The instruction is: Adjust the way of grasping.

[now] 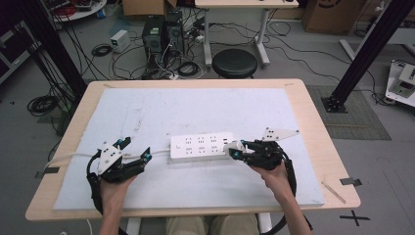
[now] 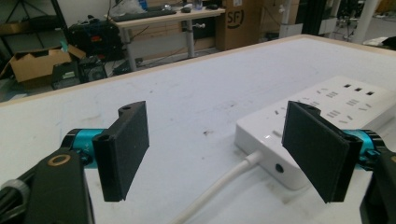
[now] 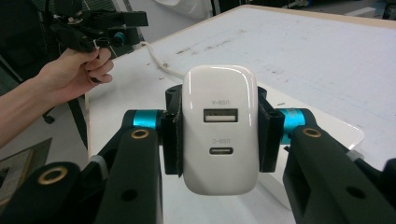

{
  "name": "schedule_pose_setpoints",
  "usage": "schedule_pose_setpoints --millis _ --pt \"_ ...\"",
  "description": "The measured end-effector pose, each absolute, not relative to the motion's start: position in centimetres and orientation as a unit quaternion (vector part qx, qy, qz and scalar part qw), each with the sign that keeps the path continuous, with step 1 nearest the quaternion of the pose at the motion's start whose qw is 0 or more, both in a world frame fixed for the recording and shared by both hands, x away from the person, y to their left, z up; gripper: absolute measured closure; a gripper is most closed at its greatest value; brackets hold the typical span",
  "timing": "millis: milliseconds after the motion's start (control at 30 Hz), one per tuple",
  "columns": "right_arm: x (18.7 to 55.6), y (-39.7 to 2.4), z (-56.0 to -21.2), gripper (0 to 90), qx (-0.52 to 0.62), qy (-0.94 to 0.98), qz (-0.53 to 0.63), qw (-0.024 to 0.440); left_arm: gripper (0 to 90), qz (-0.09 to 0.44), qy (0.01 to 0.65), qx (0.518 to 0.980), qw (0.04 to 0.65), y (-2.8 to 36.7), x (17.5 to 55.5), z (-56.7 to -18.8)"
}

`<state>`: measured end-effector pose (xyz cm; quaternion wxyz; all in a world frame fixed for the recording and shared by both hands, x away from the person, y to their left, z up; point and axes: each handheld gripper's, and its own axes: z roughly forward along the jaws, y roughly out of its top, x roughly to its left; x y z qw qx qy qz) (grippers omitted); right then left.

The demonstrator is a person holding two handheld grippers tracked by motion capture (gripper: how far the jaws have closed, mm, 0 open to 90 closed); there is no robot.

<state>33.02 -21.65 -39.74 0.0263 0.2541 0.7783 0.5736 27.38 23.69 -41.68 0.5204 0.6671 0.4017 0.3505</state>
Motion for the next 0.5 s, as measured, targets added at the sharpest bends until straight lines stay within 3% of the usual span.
schedule_pose_setpoints --millis 500 --pt "32.9 -22.0 -39.5 62.9 0.256 0.781 0.567 0.055 23.1 0.357 0.459 0.635 0.508 27.5 26.5 -42.9"
